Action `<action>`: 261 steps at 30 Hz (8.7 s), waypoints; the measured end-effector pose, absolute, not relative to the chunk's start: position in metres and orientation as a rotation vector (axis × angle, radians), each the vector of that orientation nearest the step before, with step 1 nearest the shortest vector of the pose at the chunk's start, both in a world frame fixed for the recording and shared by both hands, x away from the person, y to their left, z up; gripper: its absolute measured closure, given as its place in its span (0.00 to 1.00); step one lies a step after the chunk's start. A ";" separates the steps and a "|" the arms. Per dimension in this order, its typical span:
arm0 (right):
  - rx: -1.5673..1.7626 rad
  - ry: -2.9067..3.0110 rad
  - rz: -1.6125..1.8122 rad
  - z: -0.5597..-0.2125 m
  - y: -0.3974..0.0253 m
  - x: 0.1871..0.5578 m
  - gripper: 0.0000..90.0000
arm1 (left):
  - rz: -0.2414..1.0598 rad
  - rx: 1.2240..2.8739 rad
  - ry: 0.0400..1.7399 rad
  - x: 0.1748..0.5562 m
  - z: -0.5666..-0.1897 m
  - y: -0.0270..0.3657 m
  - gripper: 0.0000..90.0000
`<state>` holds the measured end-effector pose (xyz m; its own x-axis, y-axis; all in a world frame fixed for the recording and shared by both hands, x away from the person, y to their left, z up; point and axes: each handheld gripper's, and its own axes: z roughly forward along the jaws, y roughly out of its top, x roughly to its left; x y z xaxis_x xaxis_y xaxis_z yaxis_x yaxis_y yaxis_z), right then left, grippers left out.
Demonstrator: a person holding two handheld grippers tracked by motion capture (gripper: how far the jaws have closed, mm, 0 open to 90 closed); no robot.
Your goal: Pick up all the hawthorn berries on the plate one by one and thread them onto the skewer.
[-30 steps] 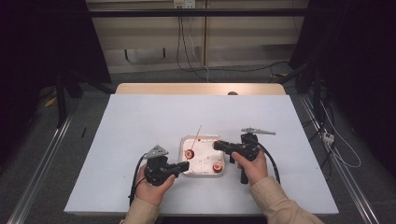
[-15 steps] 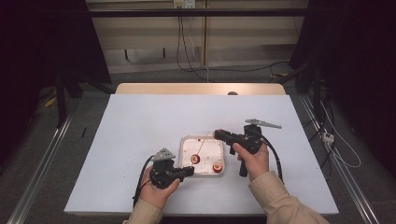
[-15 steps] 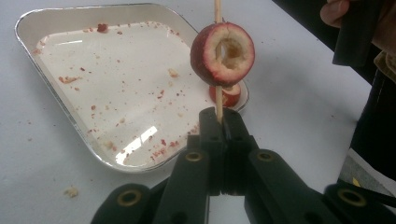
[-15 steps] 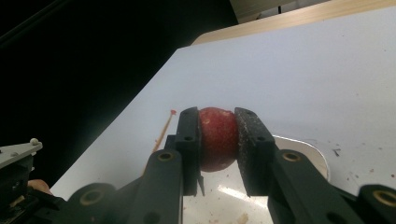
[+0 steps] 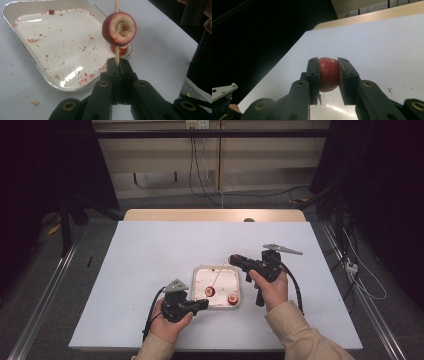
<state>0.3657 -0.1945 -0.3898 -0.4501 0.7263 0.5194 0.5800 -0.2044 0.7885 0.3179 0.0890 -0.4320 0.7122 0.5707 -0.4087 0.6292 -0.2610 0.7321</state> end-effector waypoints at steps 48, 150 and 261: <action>1.613 1.929 1.877 -0.391 -0.174 0.366 0.81 | -0.045 1.857 0.908 0.314 -0.429 0.083 0.99; 1.257 2.332 1.400 -0.445 -0.193 0.337 0.55 | 0.055 1.853 0.995 0.323 -0.430 0.104 0.99; 1.611 1.919 1.857 -0.400 -0.194 0.361 0.82 | -0.070 1.944 0.881 0.311 -0.435 0.073 0.99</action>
